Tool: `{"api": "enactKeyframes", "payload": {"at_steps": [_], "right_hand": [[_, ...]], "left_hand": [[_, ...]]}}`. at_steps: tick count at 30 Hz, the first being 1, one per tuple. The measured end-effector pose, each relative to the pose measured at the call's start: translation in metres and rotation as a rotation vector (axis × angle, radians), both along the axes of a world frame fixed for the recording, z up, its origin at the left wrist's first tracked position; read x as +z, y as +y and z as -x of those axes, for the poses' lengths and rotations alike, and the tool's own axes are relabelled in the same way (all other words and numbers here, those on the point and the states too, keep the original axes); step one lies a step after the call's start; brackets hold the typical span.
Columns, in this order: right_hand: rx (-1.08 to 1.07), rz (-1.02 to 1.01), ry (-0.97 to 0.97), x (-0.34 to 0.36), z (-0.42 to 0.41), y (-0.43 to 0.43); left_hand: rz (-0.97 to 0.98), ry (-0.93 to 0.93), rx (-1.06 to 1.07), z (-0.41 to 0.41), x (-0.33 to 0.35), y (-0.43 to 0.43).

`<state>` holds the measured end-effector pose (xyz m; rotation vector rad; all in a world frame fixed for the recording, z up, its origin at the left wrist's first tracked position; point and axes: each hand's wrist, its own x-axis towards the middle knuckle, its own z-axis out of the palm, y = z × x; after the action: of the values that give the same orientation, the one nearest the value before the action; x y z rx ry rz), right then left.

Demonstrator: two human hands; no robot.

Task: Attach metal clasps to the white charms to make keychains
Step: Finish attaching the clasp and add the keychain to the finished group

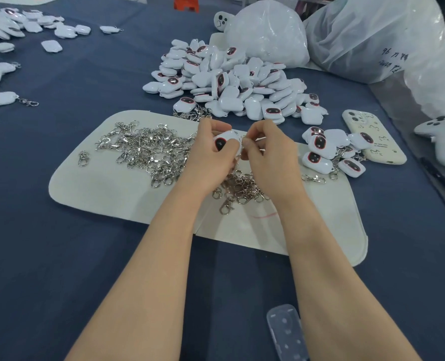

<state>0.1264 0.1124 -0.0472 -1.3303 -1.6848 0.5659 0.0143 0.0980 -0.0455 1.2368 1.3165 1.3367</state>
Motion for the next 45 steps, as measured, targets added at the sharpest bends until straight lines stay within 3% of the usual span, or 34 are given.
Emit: {"api": "enactKeyframes", "payload": {"at_steps": [17, 20, 25, 28, 31, 36, 41, 43, 45], "right_hand": [[0.096, -0.026, -0.157, 0.001, -0.001, 0.000], [0.033, -0.027, -0.016, 0.000, 0.002, -0.001], [0.034, 0.147, 0.264, 0.002, 0.010, -0.001], [-0.009, 0.128, 0.359, 0.005, 0.012, -0.001], [-0.055, 0.060, 0.269, 0.005, 0.011, 0.000], [-0.051, -0.119, -0.098, 0.006, 0.007, -0.001], [0.033, -0.031, -0.350, 0.008, 0.003, 0.003], [0.024, 0.021, -0.323, 0.008, 0.003, 0.002], [-0.001, 0.093, -0.121, 0.008, 0.005, 0.001]], "left_hand": [[0.028, 0.059, -0.008, 0.004, -0.002, 0.000], [0.059, -0.094, 0.003, 0.001, 0.001, 0.001], [0.156, -0.621, -0.001, 0.001, 0.010, 0.004], [0.182, -0.711, -0.029, 0.000, 0.013, 0.003], [0.189, -0.720, -0.028, -0.001, 0.014, 0.002], [0.152, -0.587, 0.025, -0.001, 0.010, 0.002], [-0.010, 0.092, 0.059, 0.000, 0.004, -0.002], [-0.044, 0.160, 0.086, 0.000, 0.003, -0.002], [-0.035, 0.020, 0.114, -0.001, 0.004, -0.001]]}}
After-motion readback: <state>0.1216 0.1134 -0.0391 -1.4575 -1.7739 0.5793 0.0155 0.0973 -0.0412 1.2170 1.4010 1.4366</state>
